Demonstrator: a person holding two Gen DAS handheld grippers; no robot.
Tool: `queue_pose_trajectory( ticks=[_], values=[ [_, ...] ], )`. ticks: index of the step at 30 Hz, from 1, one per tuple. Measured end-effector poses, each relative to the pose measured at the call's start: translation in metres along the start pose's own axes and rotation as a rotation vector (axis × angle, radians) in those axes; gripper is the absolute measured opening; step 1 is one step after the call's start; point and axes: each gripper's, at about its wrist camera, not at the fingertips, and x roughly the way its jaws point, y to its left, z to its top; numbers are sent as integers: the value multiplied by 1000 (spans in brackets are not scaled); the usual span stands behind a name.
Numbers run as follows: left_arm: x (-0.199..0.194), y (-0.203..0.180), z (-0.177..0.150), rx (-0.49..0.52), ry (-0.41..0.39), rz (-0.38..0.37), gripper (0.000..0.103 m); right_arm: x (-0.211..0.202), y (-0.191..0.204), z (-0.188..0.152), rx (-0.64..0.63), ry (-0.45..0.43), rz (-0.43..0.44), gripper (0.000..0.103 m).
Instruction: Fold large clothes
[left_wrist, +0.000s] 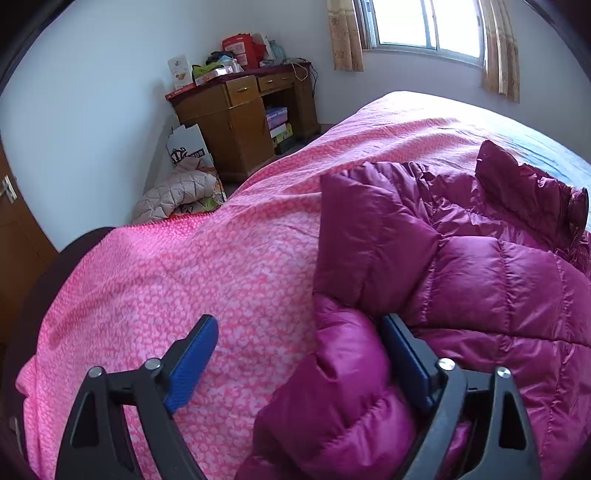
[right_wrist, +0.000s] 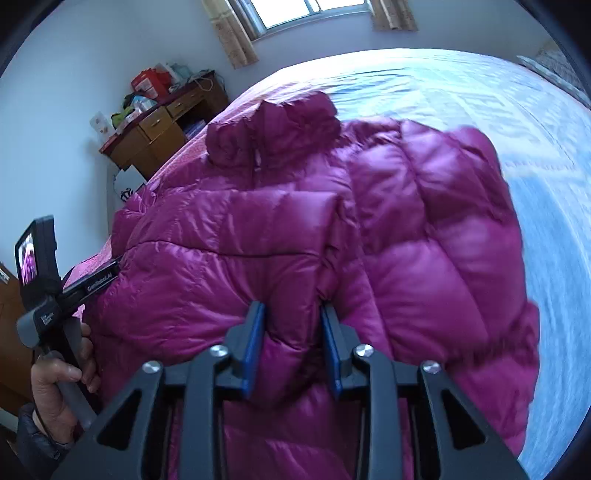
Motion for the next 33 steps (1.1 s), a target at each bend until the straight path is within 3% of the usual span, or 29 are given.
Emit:
queue_pose_trajectory(
  ticks=[4, 6, 8, 10, 12, 15, 20, 24, 27, 33],
  values=[
    [8, 3, 0, -27, 24, -17, 95, -1, -3, -1, -20, -3, 2, 32],
    [7, 5, 1, -38, 26, -33, 95, -1, 2, 1, -50, 18, -17, 38],
    [6, 9, 3, -43, 30, -64, 95, -5, 7, 2, -71, 41, -20, 48],
    [-3, 14, 4, -18, 30, -79, 95, -15, 7, 3, -66, 59, -6, 70],
    [-26, 19, 8, 1, -24, -65, 95, -38, 5, 7, -48, 17, -7, 77],
    [-62, 23, 24, 9, -133, -81, 95, -68, 3, 28, -54, -68, -17, 77],
    [-88, 8, 63, 26, -191, -145, 95, -77, 4, 94, -8, -100, 27, 77],
    [-75, -24, 82, 42, -155, -161, 95, -49, 4, 149, 67, -66, 39, 77],
    [-58, -48, 79, 77, -127, -177, 95, -12, 1, 183, 139, -23, 24, 77],
    [-7, -74, 45, 94, -39, -137, 95, 58, -8, 206, 210, 70, -58, 77]
  ],
)
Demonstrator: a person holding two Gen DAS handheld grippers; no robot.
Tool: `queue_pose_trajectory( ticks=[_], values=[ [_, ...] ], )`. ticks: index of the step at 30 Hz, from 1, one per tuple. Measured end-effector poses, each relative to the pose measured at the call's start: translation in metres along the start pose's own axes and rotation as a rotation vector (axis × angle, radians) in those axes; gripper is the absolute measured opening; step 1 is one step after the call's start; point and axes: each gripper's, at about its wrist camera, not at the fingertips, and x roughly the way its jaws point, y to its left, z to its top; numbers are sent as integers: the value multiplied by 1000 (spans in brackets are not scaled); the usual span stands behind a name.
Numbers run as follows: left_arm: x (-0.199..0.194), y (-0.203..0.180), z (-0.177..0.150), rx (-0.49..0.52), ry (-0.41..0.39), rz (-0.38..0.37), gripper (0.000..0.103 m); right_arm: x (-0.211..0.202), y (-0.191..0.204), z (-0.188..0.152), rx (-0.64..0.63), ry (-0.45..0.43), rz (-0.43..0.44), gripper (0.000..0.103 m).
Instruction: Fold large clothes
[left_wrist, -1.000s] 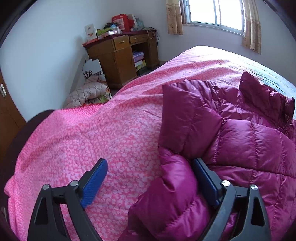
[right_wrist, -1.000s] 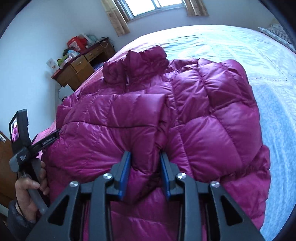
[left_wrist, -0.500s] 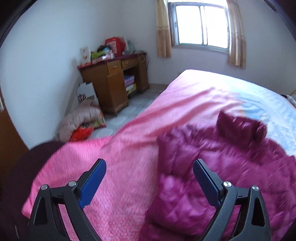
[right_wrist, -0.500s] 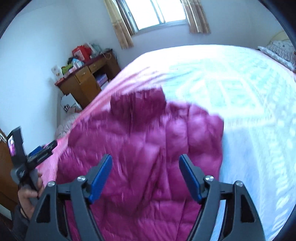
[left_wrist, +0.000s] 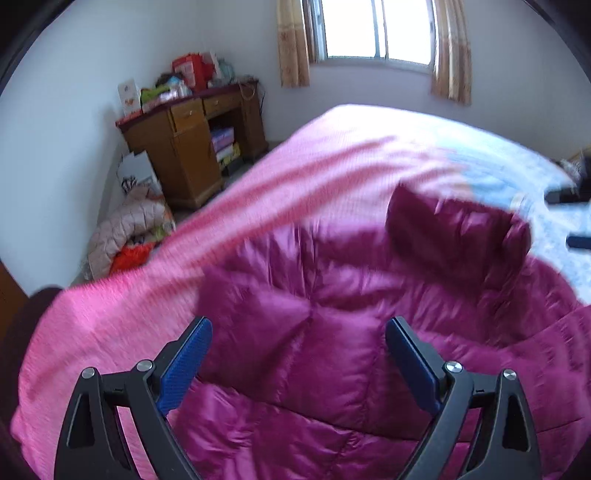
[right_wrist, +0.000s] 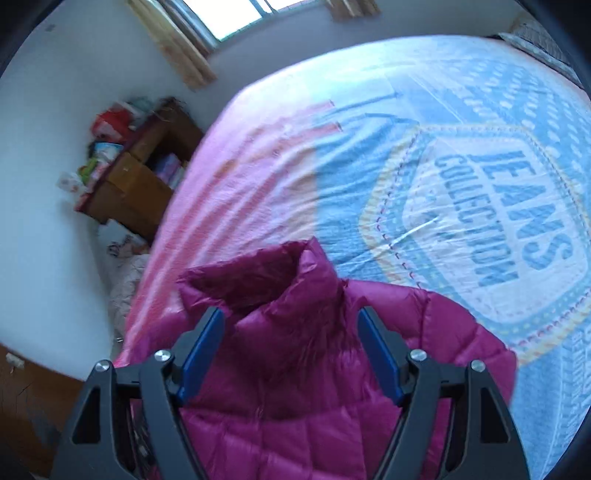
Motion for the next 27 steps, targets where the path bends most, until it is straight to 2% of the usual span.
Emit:
queue_pose_trajectory(
  ticks=[3, 9, 11, 12, 13, 20, 24, 25, 27],
  values=[
    [16, -3, -17, -5, 13, 23, 95, 23, -4, 9, 45, 26, -7, 77],
    [18, -4, -19, -14, 25, 20, 95, 57, -4, 13, 75, 98, -11, 77],
    [20, -6, -19, -2, 30, 32, 95, 62, 0, 10, 47, 124, -23, 59],
    [20, -8, -19, -2, 30, 33, 95, 62, 2, 6, 27, 134, -40, 31],
    [20, -8, -19, -2, 30, 32, 95, 62, 2, 4, 10, 141, -54, 22],
    [21, -5, -20, -20, 36, 11, 96, 20, -17, -23, -90, 74, -79, 17],
    [21, -5, -20, -18, 39, 9, 96, 28, -51, -47, -71, 72, -129, 13],
    [21, -4, -20, -20, 42, 4, 96, 31, -60, -52, -49, 65, -105, 10],
    [23, 3, -17, -27, 48, -15, 96, 28, -69, -63, -82, -34, -55, 9]
  ],
)
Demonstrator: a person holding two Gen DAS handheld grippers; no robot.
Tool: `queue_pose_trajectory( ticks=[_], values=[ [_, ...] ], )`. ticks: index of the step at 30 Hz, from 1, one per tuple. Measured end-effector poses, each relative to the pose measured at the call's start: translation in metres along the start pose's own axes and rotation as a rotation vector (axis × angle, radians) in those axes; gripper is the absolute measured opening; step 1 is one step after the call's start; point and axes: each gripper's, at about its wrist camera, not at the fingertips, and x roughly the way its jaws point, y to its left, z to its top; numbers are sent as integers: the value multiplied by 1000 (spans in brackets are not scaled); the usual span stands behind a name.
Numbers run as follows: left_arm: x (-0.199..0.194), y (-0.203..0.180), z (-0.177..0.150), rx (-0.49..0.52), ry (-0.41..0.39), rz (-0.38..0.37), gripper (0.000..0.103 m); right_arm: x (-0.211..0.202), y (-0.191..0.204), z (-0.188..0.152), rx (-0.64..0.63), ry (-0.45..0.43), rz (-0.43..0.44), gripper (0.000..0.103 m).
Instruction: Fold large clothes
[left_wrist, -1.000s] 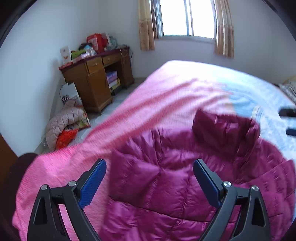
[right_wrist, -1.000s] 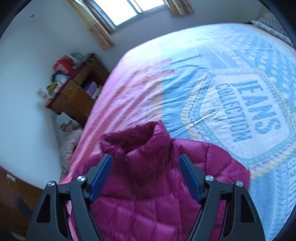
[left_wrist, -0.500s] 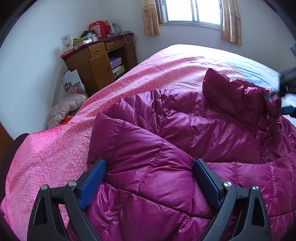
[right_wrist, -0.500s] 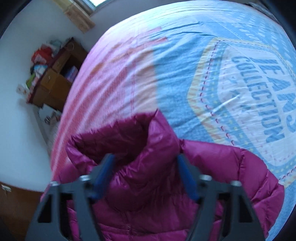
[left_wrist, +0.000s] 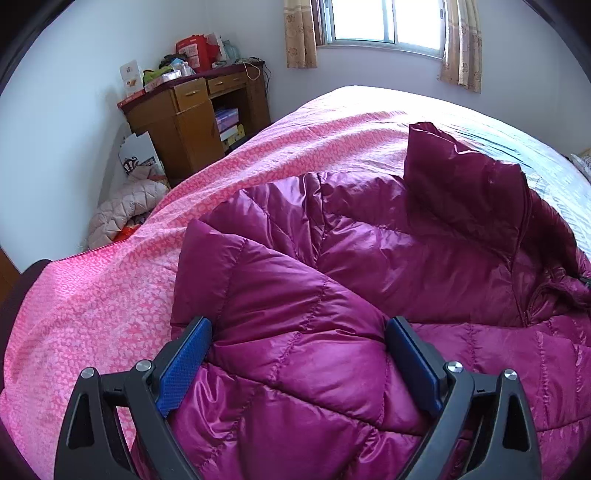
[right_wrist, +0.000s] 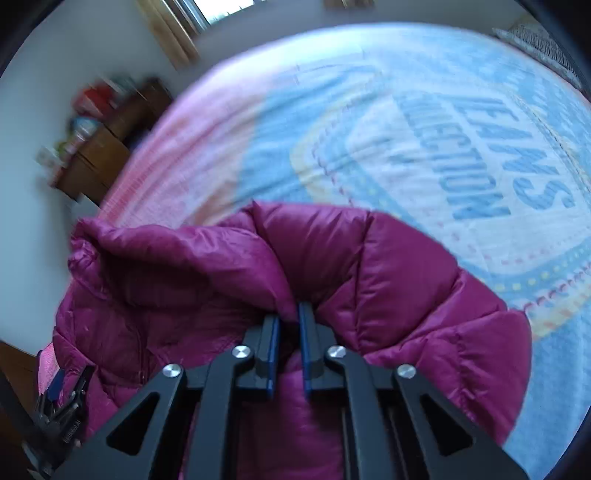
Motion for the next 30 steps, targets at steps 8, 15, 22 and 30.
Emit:
queue_pose_trajectory(
  ticks=[8, 15, 22, 30],
  values=[
    [-48, 8, 30, -60, -73, -121, 96, -6, 6, -12, -64, -109, -22, 9],
    [-45, -53, 106, -36, -55, -165, 96, -7, 9, -14, -64, -125, -13, 11],
    [-17, -133, 94, 139, -21, -105, 96, -7, 10, -16, -67, -130, -17, 11],
    [0, -75, 80, 24, -14, 142, 87, -7, 9, -17, -63, -133, -14, 11]
  ],
)
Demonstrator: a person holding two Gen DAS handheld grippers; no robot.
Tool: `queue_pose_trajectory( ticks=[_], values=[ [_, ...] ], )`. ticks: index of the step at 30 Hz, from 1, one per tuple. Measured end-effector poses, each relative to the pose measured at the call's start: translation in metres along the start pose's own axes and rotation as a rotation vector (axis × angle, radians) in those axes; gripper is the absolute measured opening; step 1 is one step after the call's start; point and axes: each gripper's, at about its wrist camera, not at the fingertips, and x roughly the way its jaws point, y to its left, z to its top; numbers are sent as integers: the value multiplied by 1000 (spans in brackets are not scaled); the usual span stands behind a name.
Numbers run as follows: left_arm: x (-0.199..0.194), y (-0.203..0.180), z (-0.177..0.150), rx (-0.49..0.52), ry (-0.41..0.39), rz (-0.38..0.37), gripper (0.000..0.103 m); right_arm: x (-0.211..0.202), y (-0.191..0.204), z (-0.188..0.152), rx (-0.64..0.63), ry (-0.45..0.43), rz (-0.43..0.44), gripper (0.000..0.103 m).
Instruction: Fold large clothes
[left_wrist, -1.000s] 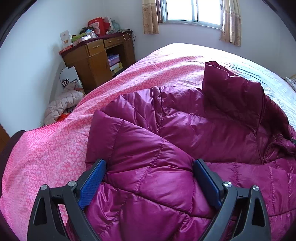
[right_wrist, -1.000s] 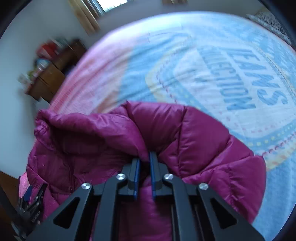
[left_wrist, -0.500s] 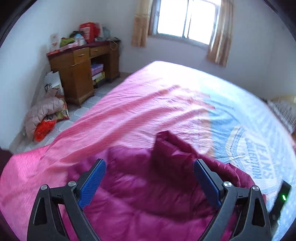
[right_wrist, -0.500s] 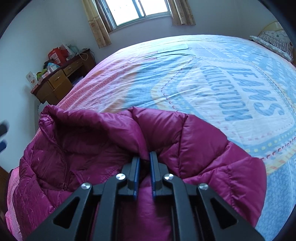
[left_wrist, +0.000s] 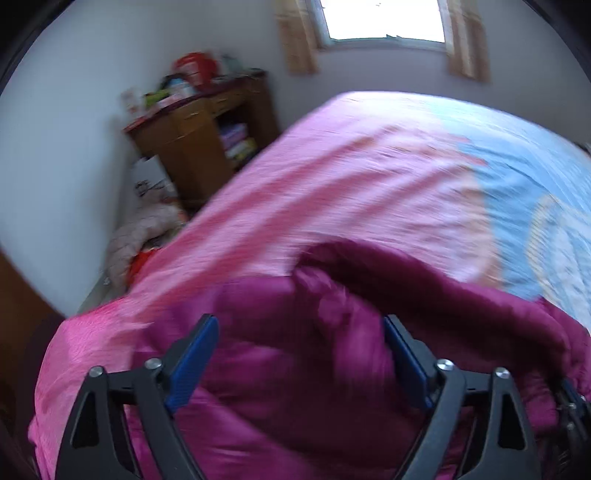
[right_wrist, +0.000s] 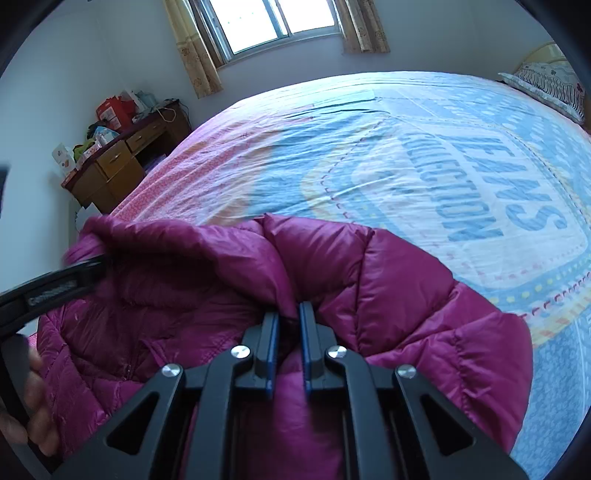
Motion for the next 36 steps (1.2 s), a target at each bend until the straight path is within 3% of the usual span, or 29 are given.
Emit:
queue_pose_trajectory(
  ticks=[5, 7, 12, 17, 19, 21, 22, 24, 26, 31, 33, 36],
  values=[
    [14, 49, -29, -109, 83, -14, 87, 0, 0, 1, 3, 1, -8, 11],
    [23, 49, -42, -92, 93, 13, 87, 1, 1, 2, 1, 2, -14, 11],
    [35, 49, -57, -118, 67, 1, 88, 1, -1, 3, 12, 0, -8, 11],
    [36, 47, -59, -127, 52, 9, 88, -5, -4, 2, 29, -26, -7, 22],
    [35, 49, -61, -136, 47, 10, 88, -22, -8, 0, 60, -96, -29, 39],
    [33, 50, -63, -145, 41, 9, 88, -48, -11, -3, 103, -211, -118, 51],
    [32, 50, -63, -144, 40, 10, 88, -64, -10, -4, 122, -279, -190, 52],
    [32, 51, -63, -140, 37, 15, 88, -79, -1, 3, 109, -339, -226, 52],
    [29, 52, -65, -144, 34, 11, 88, -71, 26, 26, 22, -269, -179, 51],
    [27, 56, -66, -161, 30, -12, 88, -21, 82, 68, -122, -99, -120, 36],
    [27, 59, -66, -166, 29, -17, 88, 0, 88, 67, -139, -31, -117, 35],
    [26, 64, -66, -171, 27, -28, 88, 37, 81, 45, -167, 164, -84, 32]
  ],
)
